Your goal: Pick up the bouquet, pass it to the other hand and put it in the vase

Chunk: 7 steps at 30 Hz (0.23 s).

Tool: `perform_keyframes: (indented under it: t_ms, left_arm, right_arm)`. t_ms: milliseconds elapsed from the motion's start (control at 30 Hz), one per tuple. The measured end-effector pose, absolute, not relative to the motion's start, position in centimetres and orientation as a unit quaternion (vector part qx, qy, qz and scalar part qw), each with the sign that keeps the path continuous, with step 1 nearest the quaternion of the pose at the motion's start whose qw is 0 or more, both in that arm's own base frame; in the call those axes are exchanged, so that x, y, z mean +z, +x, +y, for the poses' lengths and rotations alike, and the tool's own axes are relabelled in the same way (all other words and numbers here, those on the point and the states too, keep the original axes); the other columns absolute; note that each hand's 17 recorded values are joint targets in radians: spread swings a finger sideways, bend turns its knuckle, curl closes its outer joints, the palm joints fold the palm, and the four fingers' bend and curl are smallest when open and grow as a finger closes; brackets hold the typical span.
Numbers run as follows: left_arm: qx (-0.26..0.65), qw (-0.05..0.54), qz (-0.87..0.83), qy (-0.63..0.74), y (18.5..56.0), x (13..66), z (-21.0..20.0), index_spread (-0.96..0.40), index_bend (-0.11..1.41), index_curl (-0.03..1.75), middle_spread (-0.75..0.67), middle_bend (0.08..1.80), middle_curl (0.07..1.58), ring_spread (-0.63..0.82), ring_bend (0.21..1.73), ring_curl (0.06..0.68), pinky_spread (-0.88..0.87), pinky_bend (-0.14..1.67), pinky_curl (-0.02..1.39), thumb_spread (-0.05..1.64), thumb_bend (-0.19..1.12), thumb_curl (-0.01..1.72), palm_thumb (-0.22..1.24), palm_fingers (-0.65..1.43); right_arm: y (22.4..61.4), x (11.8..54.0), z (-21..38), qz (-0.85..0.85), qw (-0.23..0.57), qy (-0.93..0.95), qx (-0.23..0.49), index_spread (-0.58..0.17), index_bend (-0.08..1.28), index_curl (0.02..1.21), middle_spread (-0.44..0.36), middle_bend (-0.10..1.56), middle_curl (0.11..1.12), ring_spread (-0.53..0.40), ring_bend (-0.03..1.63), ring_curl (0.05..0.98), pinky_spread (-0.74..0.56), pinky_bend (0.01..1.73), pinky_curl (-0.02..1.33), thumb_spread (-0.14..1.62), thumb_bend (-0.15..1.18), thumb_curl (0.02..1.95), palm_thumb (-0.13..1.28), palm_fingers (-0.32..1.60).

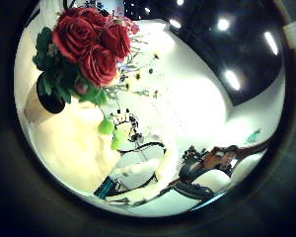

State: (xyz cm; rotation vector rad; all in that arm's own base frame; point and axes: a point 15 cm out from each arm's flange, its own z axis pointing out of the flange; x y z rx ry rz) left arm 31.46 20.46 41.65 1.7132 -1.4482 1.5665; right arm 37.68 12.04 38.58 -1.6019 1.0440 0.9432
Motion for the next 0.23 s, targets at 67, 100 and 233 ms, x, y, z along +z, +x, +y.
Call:
perform_keyframes:
  t_ms: [67, 100, 233]
  left_arm:
    - [0.547, 0.213, -0.518, 0.622, 30.3, 40.6, 19.5, 0.11, 0.12, 0.12, 0.56, 0.17, 0.18, 0.62, 0.43, 0.197, 0.61, 0.28, 0.29, 0.73, -0.04, 0.33, 0.24, -0.13]
    - [0.539, 0.217, -0.519, 0.627, 29.8, 40.1, 19.2, 0.12, 0.13, 0.13, 0.56, 0.16, 0.18, 0.62, 0.43, 0.197, 0.61, 0.27, 0.29, 0.73, -0.04, 0.33, 0.24, -0.13]
    - [0.499, 0.229, -0.531, 0.646, 28.2, 38.3, 18.7, 0.15, 0.14, 0.15, 0.56, 0.17, 0.18, 0.62, 0.41, 0.196, 0.61, 0.25, 0.29, 0.73, -0.04, 0.33, 0.24, -0.11]
  right_arm:
    - [37.4, 38.4, 11.4, 0.434, 0.459, -0.678, 0.377, -0.403, 0.18, 0.33, 0.03, 0.18, 0.27, 0.133, 0.23, 0.244, 0.33, 0.23, 0.31, 0.96, -0.02, 0.48, 0.82, 0.16]
    - [37.2, 38.2, 11.1, 0.437, 0.446, -0.686, 0.372, -0.399, 0.18, 0.33, 0.034, 0.18, 0.27, 0.142, 0.23, 0.246, 0.33, 0.23, 0.31, 0.96, -0.02, 0.48, 0.83, 0.16]
    - [36.6, 38.3, 10.3, 0.463, 0.398, -0.705, 0.36, -0.389, 0.18, 0.32, 0.045, 0.18, 0.27, 0.153, 0.22, 0.247, 0.34, 0.23, 0.31, 0.96, -0.02, 0.48, 0.84, 0.15]
